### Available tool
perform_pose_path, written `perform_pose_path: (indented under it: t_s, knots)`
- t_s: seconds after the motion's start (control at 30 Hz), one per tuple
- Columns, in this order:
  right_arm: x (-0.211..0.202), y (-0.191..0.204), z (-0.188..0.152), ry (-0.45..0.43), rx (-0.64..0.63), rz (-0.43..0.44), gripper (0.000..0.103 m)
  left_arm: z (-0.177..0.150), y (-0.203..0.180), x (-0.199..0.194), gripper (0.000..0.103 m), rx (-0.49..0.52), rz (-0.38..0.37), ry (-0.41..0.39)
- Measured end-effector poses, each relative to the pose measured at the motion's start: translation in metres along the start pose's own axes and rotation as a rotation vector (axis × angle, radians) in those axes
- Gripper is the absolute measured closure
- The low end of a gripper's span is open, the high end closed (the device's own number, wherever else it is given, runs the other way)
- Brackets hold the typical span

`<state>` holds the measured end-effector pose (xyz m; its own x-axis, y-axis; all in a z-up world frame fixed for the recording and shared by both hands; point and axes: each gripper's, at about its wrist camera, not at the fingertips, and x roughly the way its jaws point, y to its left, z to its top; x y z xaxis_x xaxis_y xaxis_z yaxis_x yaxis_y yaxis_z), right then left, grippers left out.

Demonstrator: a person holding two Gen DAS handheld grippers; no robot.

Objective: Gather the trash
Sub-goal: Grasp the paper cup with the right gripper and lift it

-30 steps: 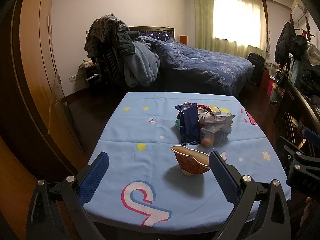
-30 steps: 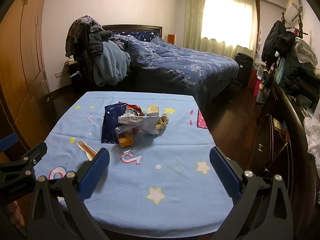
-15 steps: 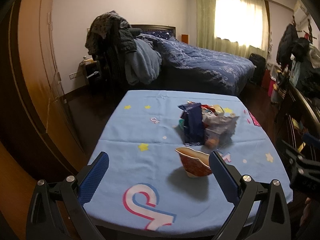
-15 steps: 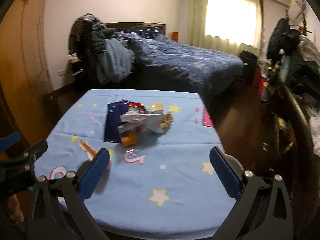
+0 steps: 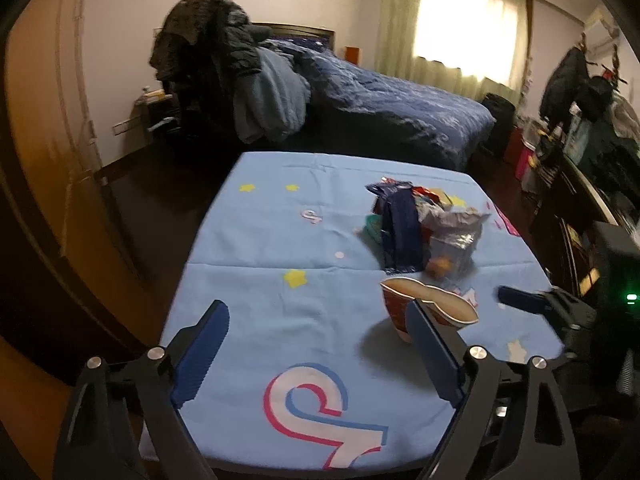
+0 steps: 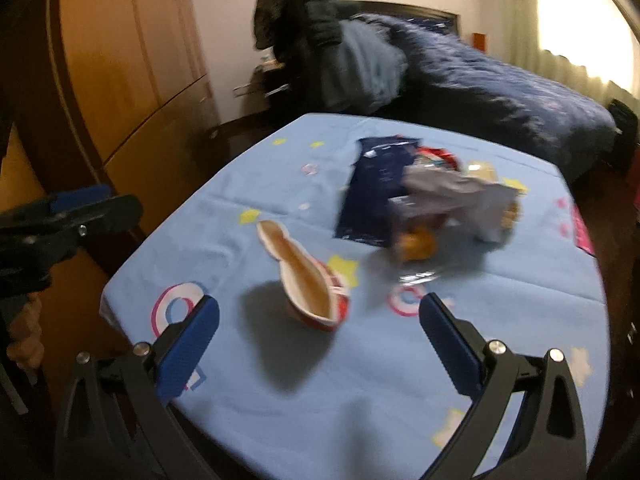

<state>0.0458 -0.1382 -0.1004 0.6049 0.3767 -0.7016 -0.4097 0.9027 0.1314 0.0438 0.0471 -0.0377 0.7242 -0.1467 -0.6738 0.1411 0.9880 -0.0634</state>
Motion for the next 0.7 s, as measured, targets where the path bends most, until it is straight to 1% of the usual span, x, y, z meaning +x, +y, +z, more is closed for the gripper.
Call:
perform_pose_path:
  t_s: [0.03,0.1,0.13,0.17,0.2,0.23,0.27,0.33,0.43,0.47,0.5,0.6,0.7]
  knots:
    - [0.010,0.001,0.000,0.010,-0.007,0.011,0.015,0.001,-0.001,0.003,0.015,0.007,-0.005,0.004]
    - [0.023,-0.002,0.000,0.032,-0.002,0.024,0.025,0.005,-0.004,0.010,0.019,0.020,-0.019,0.013]
    - [0.028,-0.004,-0.001,0.040,0.002,0.030,0.037,0.007,-0.005,0.014,0.021,0.023,-0.034,0.023]
    - [0.032,-0.007,-0.001,0.049,0.007,0.039,0.064,0.009,-0.006,0.017,0.023,0.020,-0.051,0.032]
    - [0.034,-0.011,-0.004,0.065,0.017,0.053,0.088,0.012,-0.006,0.019,0.025,0.015,-0.068,0.044]
    - [0.032,-0.017,-0.007,0.069,0.032,0.063,0.088,0.014,-0.007,0.021,0.028,0.013,-0.082,0.050]
    - [0.029,-0.023,-0.008,0.068,0.042,0.062,0.088,0.017,-0.009,0.025,0.032,0.015,-0.114,0.058]
    - [0.015,-0.036,-0.014,0.052,0.064,0.036,0.088,0.021,-0.018,0.029,0.036,0.031,-0.140,0.065]
    - [-0.004,-0.062,-0.021,0.029,0.117,-0.028,0.088,0.025,-0.038,0.042,0.045,0.074,-0.188,0.086]
    - [-0.008,-0.068,-0.022,0.026,0.128,-0.046,0.088,0.025,-0.048,0.050,0.049,0.095,-0.218,0.100]
    - [-0.013,-0.076,-0.024,0.020,0.139,-0.075,0.088,0.025,-0.055,0.057,0.051,0.106,-0.235,0.111]
    - [-0.026,-0.096,-0.030,0.009,0.173,-0.129,0.088,0.025,-0.080,0.078,0.052,0.129,-0.284,0.145]
    - [-0.037,-0.112,-0.034,-0.003,0.208,-0.175,0.088,0.027,-0.106,0.099,0.052,0.158,-0.296,0.152]
